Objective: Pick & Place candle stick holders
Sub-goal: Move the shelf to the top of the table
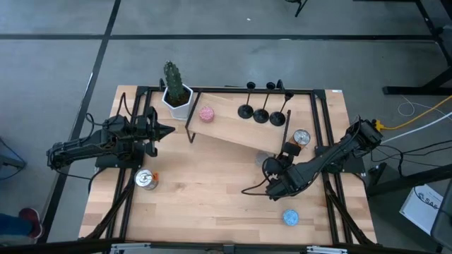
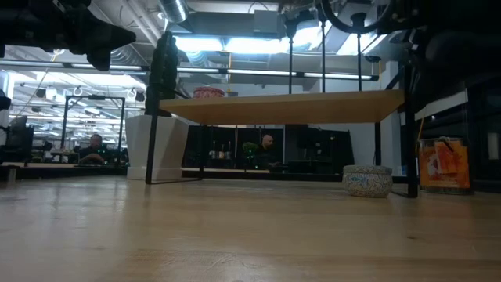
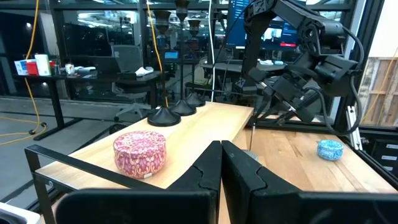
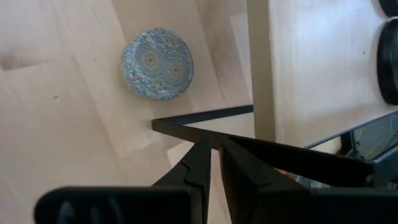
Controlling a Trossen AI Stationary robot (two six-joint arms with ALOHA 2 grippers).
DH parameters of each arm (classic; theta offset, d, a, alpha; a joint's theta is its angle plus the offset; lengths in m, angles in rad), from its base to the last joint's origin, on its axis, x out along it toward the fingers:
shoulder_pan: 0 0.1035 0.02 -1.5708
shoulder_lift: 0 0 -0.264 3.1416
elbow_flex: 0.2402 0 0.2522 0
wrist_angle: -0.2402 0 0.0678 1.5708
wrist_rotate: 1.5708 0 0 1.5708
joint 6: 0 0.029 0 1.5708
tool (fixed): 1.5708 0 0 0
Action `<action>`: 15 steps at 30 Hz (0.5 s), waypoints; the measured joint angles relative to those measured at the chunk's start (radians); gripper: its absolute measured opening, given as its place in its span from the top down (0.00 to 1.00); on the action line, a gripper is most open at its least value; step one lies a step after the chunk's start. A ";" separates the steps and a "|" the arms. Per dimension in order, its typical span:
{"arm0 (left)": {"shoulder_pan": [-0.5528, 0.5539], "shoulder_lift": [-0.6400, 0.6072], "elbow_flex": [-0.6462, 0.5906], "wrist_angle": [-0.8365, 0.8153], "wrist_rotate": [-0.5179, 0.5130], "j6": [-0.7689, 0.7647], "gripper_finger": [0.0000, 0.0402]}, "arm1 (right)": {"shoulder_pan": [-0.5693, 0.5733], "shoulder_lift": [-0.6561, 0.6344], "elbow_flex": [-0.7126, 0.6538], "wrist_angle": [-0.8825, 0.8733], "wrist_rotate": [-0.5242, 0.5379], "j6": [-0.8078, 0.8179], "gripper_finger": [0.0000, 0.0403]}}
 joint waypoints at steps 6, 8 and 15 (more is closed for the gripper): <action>0.000 0.000 0.000 0.000 0.000 0.000 0.99 | -0.012 0.000 0.000 -0.027 0.057 -0.001 0.91; 0.000 0.000 0.000 0.000 0.000 0.000 0.99 | -0.018 0.000 0.000 -0.042 0.066 -0.009 0.91; 0.000 0.000 0.000 0.000 0.000 0.000 0.99 | -0.045 0.000 0.000 -0.050 0.083 -0.076 0.91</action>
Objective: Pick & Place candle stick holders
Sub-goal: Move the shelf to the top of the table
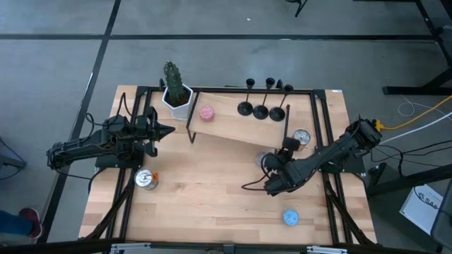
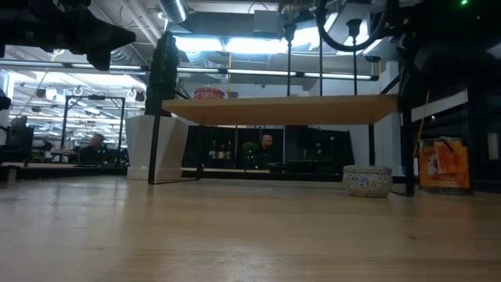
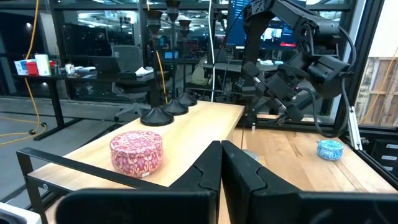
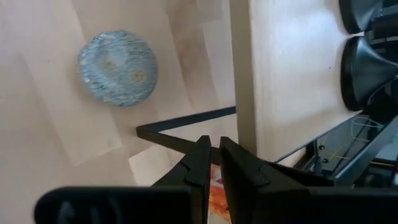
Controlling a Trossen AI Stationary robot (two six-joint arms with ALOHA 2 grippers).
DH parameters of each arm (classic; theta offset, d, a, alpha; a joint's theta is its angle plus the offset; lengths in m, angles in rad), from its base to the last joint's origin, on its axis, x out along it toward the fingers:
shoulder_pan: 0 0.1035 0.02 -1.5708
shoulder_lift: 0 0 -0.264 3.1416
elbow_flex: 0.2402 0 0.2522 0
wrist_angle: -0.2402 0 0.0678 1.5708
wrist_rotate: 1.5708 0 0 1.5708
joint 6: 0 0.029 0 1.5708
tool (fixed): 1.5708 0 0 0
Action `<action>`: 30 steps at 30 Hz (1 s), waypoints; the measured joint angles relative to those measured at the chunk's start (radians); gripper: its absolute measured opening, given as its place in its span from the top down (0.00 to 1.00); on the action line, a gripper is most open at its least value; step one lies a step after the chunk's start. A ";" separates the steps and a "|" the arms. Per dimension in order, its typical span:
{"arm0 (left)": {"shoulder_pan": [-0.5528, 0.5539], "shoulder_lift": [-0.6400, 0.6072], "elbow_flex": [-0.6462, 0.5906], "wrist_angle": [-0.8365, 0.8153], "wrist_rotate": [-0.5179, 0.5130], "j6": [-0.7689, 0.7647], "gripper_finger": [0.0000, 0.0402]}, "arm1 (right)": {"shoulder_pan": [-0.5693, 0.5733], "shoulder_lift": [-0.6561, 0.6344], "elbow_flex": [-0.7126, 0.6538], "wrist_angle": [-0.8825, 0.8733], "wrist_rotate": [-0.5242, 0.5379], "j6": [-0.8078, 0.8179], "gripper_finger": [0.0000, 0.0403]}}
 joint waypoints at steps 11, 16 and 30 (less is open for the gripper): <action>0.000 0.000 0.000 0.000 0.000 0.000 0.99 | -0.042 0.000 0.000 -0.027 0.048 -0.053 0.90; 0.000 0.000 0.000 0.000 0.000 0.000 0.99 | -0.062 0.000 0.000 -0.035 0.048 -0.064 0.90; 0.000 0.000 0.000 0.000 0.000 -0.001 0.99 | -0.056 0.000 0.000 0.064 0.013 -0.081 0.90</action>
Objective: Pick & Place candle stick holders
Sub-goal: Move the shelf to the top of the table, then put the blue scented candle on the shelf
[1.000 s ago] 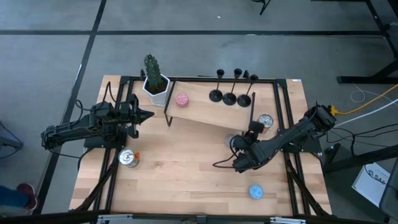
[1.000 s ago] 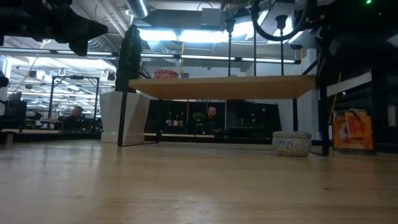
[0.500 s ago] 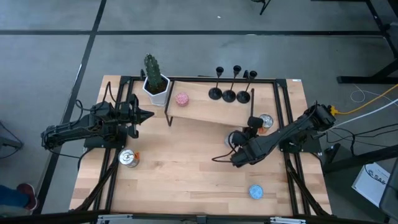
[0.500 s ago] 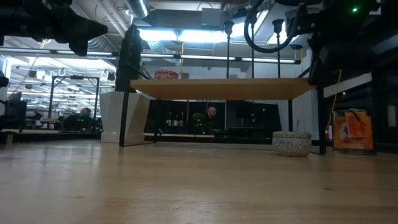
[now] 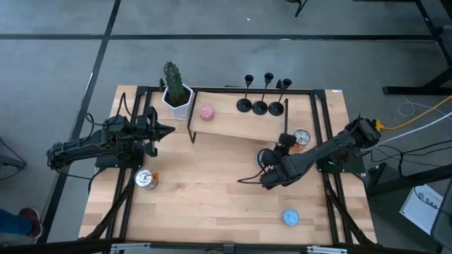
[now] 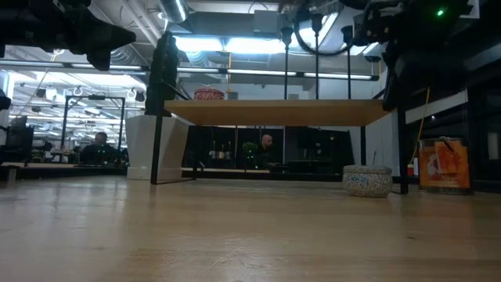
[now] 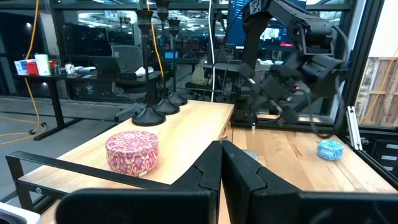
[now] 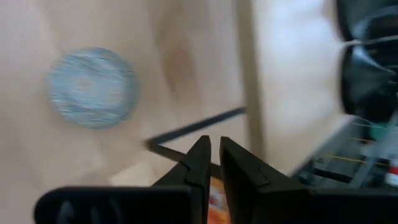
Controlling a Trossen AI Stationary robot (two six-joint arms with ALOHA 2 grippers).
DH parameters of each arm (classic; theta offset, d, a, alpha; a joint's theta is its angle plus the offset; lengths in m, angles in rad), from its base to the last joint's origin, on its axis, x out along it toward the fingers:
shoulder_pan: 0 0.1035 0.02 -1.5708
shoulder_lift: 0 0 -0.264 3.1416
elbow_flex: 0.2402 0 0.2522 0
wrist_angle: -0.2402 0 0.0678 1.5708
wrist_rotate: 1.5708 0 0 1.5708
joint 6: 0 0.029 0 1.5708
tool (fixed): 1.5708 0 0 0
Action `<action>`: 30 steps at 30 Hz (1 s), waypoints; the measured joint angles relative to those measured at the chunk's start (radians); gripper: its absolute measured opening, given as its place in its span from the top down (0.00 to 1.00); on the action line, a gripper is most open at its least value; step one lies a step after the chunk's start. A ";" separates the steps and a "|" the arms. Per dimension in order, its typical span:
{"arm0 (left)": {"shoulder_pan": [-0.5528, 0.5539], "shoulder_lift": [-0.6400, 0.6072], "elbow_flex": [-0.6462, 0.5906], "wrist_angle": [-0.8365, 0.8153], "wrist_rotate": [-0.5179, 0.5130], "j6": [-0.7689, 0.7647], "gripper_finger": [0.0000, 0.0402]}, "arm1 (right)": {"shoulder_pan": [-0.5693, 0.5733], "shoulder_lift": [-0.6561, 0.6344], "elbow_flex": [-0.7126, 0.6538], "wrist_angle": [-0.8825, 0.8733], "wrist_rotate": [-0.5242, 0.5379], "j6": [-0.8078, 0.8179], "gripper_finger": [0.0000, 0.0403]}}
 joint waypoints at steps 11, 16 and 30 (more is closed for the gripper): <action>0.000 0.000 0.000 0.000 0.000 0.000 0.99 | 0.083 0.000 0.000 0.252 -0.078 0.050 0.90; 0.000 0.000 0.000 0.000 0.000 0.000 0.99 | 0.085 0.025 0.000 0.285 -0.047 0.037 0.90; 0.000 0.000 0.000 0.000 0.000 0.000 0.99 | 0.065 0.179 0.000 0.315 0.066 0.111 0.90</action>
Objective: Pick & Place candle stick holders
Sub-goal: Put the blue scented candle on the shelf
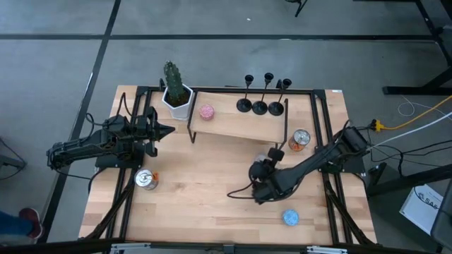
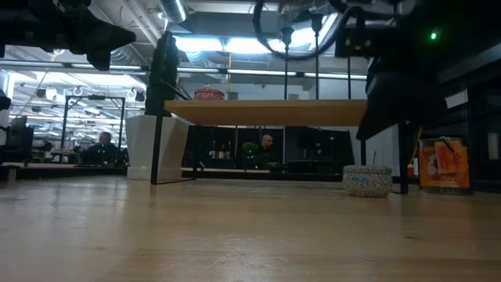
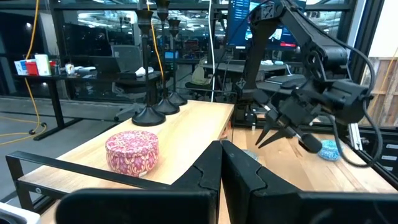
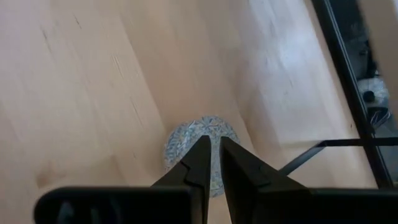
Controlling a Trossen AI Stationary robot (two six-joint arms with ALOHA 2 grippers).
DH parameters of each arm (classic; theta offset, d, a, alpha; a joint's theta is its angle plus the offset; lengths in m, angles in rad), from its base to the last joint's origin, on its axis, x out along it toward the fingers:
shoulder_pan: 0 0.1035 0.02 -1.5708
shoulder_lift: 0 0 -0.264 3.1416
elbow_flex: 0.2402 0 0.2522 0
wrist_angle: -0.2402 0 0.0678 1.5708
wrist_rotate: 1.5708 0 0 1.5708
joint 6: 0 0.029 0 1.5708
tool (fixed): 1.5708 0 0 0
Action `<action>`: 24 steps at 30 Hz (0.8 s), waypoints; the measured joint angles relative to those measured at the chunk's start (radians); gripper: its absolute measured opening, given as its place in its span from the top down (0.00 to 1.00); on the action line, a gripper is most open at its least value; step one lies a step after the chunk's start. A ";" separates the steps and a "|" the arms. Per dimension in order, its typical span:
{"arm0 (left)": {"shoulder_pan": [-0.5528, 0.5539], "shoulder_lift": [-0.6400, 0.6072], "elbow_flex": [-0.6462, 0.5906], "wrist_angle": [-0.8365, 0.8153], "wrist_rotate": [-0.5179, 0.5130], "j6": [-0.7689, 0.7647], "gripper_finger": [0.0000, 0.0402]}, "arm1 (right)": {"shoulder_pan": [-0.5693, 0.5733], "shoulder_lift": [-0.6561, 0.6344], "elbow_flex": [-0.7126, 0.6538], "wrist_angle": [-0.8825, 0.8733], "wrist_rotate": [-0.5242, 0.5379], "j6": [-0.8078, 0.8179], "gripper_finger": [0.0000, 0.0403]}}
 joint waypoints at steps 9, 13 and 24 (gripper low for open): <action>0.000 0.000 0.000 0.000 0.000 0.000 0.99 | -0.036 0.052 0.000 0.001 -0.018 0.007 0.90; 0.000 0.000 0.000 0.000 0.000 0.000 0.99 | -0.059 0.056 0.000 0.004 -0.083 0.007 0.91; 0.000 0.000 0.000 0.000 0.000 0.000 0.99 | -0.066 0.056 0.000 0.131 -0.187 -0.106 0.91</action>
